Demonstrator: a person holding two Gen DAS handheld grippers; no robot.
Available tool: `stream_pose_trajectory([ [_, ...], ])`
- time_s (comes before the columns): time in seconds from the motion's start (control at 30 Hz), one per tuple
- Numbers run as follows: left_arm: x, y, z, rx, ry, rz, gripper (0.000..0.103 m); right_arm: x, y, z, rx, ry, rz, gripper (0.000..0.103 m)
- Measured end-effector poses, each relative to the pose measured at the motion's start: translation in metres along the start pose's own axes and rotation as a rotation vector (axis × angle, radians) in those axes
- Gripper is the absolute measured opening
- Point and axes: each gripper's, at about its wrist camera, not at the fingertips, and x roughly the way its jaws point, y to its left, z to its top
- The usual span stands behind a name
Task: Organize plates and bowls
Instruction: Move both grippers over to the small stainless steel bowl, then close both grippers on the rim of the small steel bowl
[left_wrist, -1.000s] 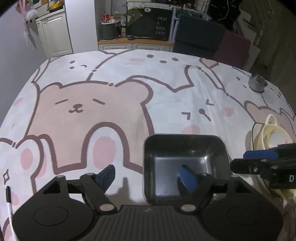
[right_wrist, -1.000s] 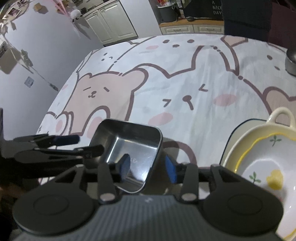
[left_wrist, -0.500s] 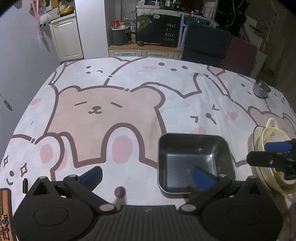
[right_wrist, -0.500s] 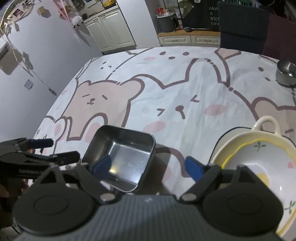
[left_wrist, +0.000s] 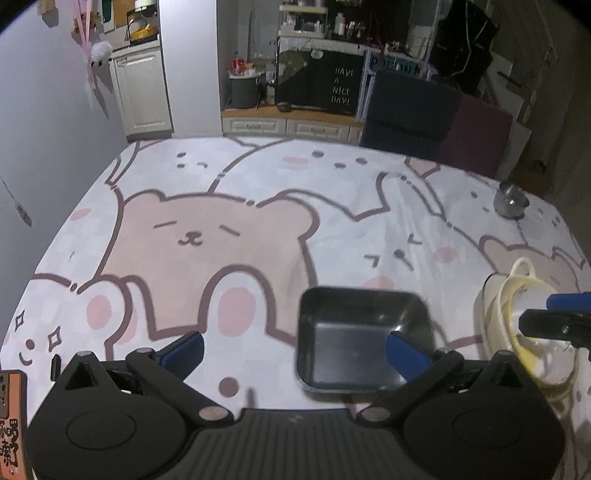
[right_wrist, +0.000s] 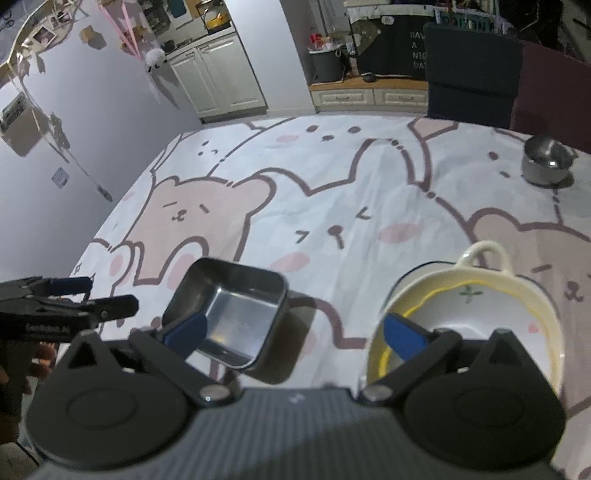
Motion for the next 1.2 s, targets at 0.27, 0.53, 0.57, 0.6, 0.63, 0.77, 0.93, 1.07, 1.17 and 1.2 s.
stream_pose_trajectory([
  [0.27,0.000,-0.043,0.017,0.030,-0.052,-0.050,0.103,-0.039,-0.048,0.009,0.032,-0.061,-0.041,0.103],
  [0.53,0.023,-0.098,0.041,0.096,-0.049,-0.096,0.103,-0.064,-0.110,0.019,0.079,-0.104,-0.106,0.103],
  [0.57,0.027,-0.104,0.045,0.101,-0.046,-0.101,0.103,-0.065,-0.117,0.020,0.081,-0.107,-0.114,0.103],
  [0.6,0.030,-0.110,0.048,0.106,-0.043,-0.106,0.103,-0.067,-0.126,0.022,0.083,-0.110,-0.123,0.103],
  [0.63,0.034,-0.118,0.054,0.112,-0.042,-0.112,0.103,-0.069,-0.136,0.024,0.087,-0.113,-0.130,0.103],
  [0.77,0.047,-0.146,0.074,0.125,-0.052,-0.146,0.103,-0.074,-0.168,0.034,0.102,-0.128,-0.155,0.103],
  [0.93,0.069,-0.189,0.100,0.157,-0.073,-0.163,0.103,-0.072,-0.212,0.048,0.120,-0.155,-0.149,0.103],
  [1.07,0.093,-0.222,0.118,0.174,-0.060,-0.186,0.103,-0.066,-0.250,0.063,0.122,-0.179,-0.173,0.103],
  [1.17,0.114,-0.246,0.131,0.187,-0.056,-0.195,0.103,-0.056,-0.279,0.078,0.123,-0.192,-0.190,0.103],
  [1.2,0.122,-0.254,0.136,0.189,-0.052,-0.198,0.103,-0.052,-0.289,0.083,0.121,-0.195,-0.191,0.103],
])
